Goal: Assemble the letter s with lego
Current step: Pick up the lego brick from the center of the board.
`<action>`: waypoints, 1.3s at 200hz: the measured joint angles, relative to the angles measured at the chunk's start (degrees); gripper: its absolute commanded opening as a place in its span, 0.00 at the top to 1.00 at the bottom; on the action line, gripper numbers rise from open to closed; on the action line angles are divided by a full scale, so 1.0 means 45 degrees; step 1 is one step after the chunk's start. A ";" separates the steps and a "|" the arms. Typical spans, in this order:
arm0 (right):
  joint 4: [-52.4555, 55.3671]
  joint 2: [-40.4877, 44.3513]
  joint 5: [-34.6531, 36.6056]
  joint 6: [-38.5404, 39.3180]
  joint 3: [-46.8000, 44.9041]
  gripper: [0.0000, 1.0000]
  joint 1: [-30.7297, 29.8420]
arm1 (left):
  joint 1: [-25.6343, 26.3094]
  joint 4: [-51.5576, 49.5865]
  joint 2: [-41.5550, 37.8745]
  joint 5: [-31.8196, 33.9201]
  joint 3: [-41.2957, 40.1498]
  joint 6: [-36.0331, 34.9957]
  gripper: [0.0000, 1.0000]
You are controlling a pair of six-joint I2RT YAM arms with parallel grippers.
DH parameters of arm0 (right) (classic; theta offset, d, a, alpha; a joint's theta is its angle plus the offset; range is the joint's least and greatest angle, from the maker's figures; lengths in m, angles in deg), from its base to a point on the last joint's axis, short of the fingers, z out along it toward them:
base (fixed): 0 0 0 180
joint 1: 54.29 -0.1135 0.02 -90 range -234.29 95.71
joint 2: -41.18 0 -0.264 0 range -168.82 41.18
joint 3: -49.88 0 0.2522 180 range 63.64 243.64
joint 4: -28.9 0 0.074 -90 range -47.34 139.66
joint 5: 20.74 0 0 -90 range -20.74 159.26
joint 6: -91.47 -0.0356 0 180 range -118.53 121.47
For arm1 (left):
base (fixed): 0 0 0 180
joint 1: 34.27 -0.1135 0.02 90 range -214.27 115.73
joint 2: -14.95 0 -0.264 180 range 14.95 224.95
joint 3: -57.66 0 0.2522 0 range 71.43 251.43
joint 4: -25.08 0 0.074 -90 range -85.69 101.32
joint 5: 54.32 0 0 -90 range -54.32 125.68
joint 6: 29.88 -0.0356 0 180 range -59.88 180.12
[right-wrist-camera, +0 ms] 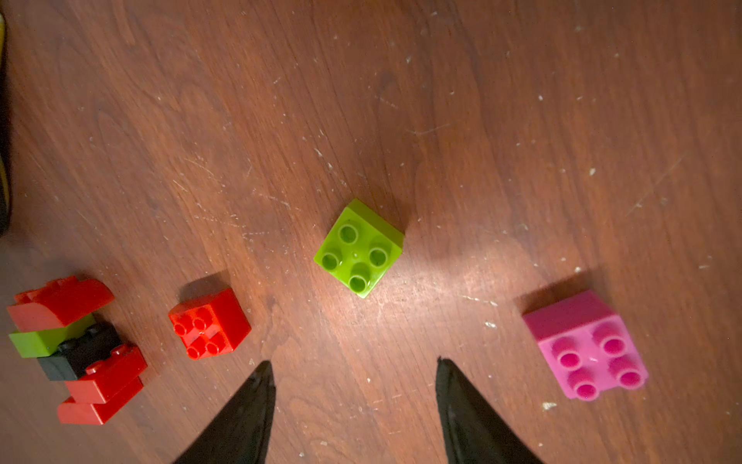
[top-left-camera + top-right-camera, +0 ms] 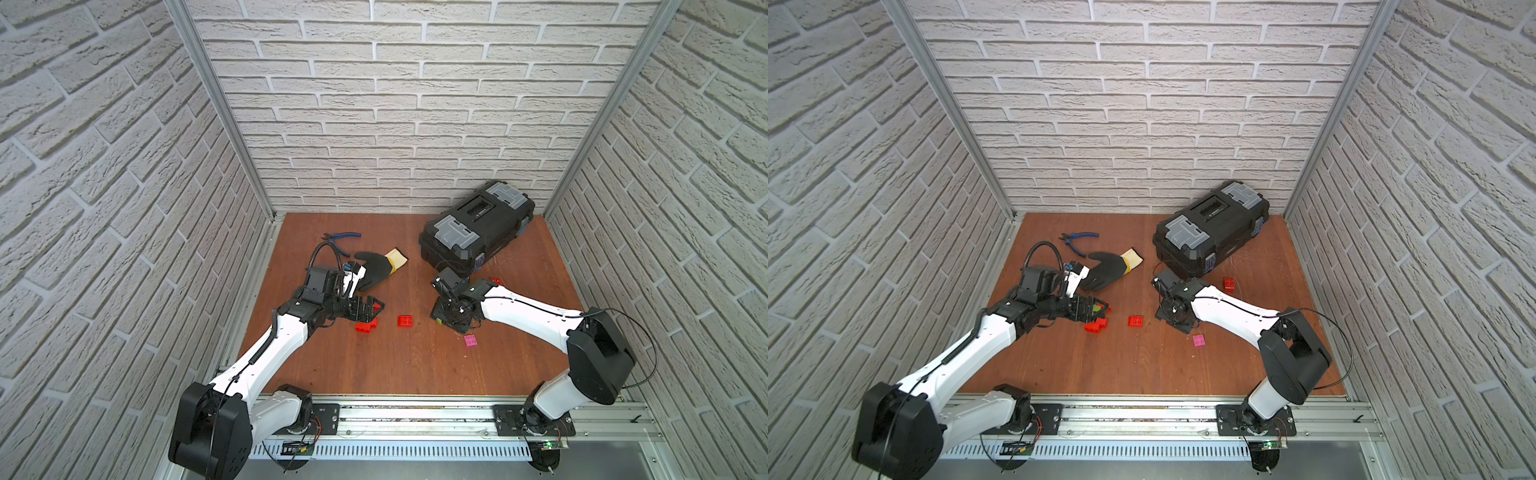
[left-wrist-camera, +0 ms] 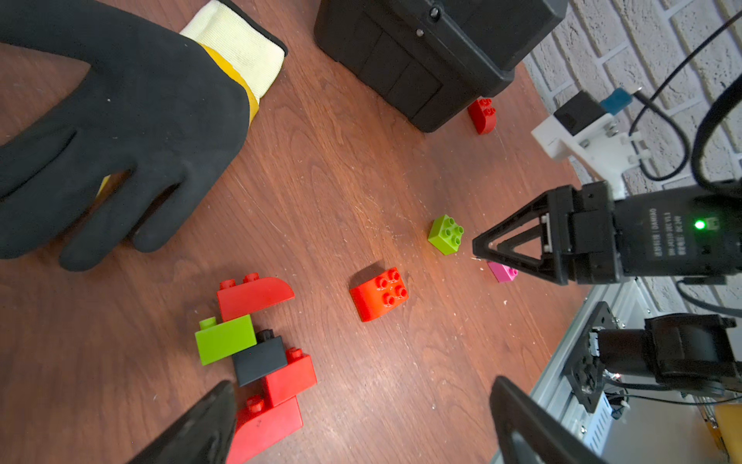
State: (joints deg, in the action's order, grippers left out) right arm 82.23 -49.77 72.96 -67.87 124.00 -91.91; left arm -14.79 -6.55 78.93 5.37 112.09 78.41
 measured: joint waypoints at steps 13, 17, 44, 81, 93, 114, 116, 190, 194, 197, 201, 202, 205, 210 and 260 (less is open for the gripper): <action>-0.0005 -0.0209 -0.0044 -0.0180 0.0053 0.38 0.0063 | 0.0000 0.0087 0.0005 -0.0058 0.0000 0.0097 0.02; 0.0010 -0.0306 -0.0063 -0.0204 0.0092 0.38 0.0087 | 0.0000 0.0121 0.0005 -0.0083 0.0000 0.0141 0.02; 0.0005 -0.0918 -0.0107 -0.0427 0.0306 0.40 0.0301 | -0.0019 0.0301 0.0010 -0.0209 0.0000 0.0257 0.02; -0.0039 -0.1496 -0.0121 -0.0442 0.0617 0.43 0.0510 | -0.0121 0.0427 0.0010 -0.0330 -0.0005 0.0355 0.02; -0.0068 -0.1574 -0.0136 -0.0442 0.0690 0.44 0.0563 | -0.0151 0.0457 0.0010 -0.0359 -0.0005 0.0398 0.02; -0.0180 -0.1807 -0.0160 -0.0432 0.0782 0.46 0.0690 | -0.0185 0.0457 0.0010 -0.0403 -0.0005 0.0432 0.02; -0.0185 -0.1826 -0.0165 -0.0432 0.0792 0.46 0.0699 | -0.0189 0.0457 0.0010 -0.0408 -0.0005 0.0432 0.02; -0.0039 -0.2458 -0.0136 -0.0228 0.1273 0.54 0.0874 | -0.0253 0.0452 0.0010 -0.0495 -0.0005 0.0432 0.02; -0.0019 -0.2463 -0.0126 -0.0204 0.1311 0.55 0.0879 | -0.0253 0.0452 0.0010 -0.0495 -0.0005 0.0427 0.02; -0.0005 -0.2467 -0.0117 -0.0160 0.1336 0.55 0.0879 | -0.0253 0.0452 0.0010 -0.0500 -0.0005 0.0432 0.02; 0.0015 -0.2472 -0.0117 -0.0146 0.1375 0.56 0.0884 | -0.0253 0.0457 0.0010 -0.0505 -0.0005 0.0427 0.02; 0.0015 -0.2472 -0.0117 -0.0136 0.1379 0.56 0.0884 | -0.0257 0.0457 0.0010 -0.0505 -0.0005 0.0432 0.02; 0.0024 -0.2482 -0.0117 -0.0126 0.1404 0.57 0.0889 | -0.0257 0.0452 0.0010 -0.0510 -0.0005 0.0432 0.02; 0.0029 -0.2506 -0.0107 -0.0092 0.1447 0.57 0.0894 | -0.0257 0.0452 0.0010 -0.0520 -0.0005 0.0432 0.02; 0.0170 -0.3021 -0.0073 0.0277 0.1642 0.57 0.0908 | -0.0267 0.0452 0.0015 -0.0539 -0.0005 0.0432 0.02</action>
State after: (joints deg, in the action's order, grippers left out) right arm 83.00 -63.37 72.63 -66.63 131.39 -87.83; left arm -15.99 -4.52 79.00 2.95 112.07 80.35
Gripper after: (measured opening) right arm 0.424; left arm 0.982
